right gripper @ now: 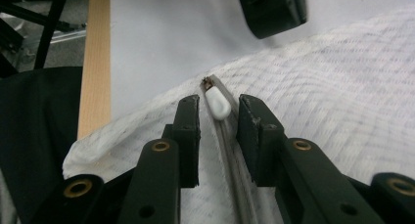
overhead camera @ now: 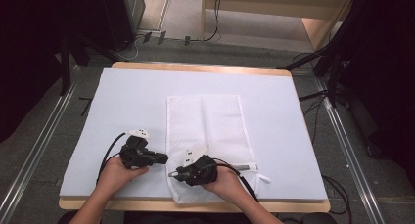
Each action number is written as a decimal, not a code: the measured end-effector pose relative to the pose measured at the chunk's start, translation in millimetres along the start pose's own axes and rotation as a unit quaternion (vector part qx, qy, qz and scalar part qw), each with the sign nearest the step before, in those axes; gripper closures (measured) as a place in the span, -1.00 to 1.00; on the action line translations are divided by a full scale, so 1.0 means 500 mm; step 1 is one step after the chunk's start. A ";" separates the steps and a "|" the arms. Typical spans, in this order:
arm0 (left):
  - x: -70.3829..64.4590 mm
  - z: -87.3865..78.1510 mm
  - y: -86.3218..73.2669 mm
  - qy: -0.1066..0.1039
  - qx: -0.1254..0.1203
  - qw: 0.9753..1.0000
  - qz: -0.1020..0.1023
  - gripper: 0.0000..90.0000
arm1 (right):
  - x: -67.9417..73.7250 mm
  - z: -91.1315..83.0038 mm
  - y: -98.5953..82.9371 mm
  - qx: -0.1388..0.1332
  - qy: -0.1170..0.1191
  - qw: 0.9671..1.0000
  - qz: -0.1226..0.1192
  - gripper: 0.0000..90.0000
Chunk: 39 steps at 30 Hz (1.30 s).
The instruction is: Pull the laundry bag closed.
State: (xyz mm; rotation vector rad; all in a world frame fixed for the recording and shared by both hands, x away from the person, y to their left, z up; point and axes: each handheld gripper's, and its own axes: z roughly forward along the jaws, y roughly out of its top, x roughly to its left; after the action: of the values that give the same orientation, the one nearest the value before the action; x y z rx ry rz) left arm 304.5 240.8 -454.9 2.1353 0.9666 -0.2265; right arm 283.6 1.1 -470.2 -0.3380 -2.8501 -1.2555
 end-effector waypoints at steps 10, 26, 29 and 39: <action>-0.014 0.030 -0.004 -0.006 0.027 1.000 0.009 0.98 | 0.006 0.019 0.017 0.013 0.001 1.000 -0.021 0.75; -0.023 0.028 -0.022 0.002 0.018 1.000 0.024 1.00 | 0.015 0.016 0.021 0.028 0.007 1.000 0.010 0.97; -0.027 0.027 -0.024 0.010 0.016 0.999 0.038 1.00 | 0.014 0.018 0.020 0.026 0.012 0.999 0.026 0.96; -0.038 0.027 -0.026 0.017 0.023 0.999 0.038 1.00 | 0.009 0.019 0.020 0.024 0.019 0.998 0.045 0.96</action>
State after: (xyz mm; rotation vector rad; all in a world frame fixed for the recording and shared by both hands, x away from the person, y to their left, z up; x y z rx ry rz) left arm 283.9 225.9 -463.4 2.2191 0.9038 -0.1771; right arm 282.0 15.3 -469.0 -0.4326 -2.7938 -1.1620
